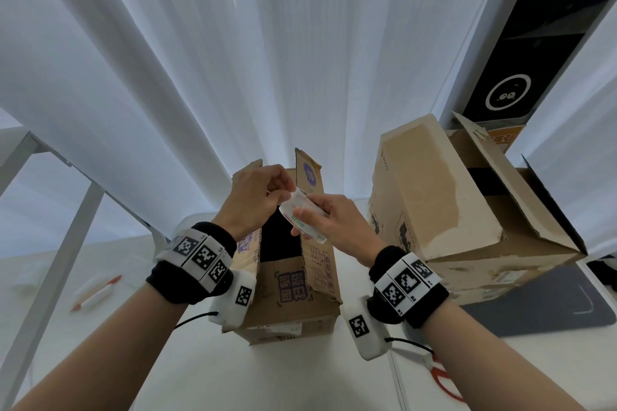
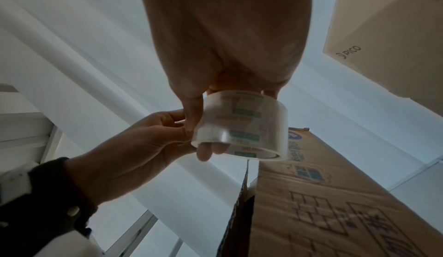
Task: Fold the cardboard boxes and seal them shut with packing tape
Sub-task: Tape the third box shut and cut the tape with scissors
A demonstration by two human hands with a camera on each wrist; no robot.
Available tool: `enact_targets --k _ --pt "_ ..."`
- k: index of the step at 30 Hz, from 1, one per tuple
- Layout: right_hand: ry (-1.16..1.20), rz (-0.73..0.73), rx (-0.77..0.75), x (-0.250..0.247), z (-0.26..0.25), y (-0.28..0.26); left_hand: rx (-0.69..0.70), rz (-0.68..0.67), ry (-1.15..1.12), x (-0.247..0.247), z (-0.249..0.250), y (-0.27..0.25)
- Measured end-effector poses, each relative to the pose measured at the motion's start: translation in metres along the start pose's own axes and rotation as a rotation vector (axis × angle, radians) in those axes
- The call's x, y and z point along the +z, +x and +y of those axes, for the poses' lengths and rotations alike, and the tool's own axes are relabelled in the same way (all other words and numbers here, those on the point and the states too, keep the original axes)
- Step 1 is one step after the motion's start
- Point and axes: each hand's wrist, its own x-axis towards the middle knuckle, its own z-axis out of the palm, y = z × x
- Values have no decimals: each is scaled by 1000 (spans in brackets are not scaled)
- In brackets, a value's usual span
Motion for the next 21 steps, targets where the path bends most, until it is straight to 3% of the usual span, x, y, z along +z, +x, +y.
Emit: enact_targets --k 8,10,14,21 --pt "-104 56 15 5 8 5 -124 -126 64 1 1 8" --pt "-68 60 30 3 8 5 -127 -89 80 -3 -4 10" --pt "41 51 34 -2 4 3 -170 -180 -55 -11 -6 9" --pt "56 26 38 -1 1 7 -157 -9 -93 -8 -4 8"
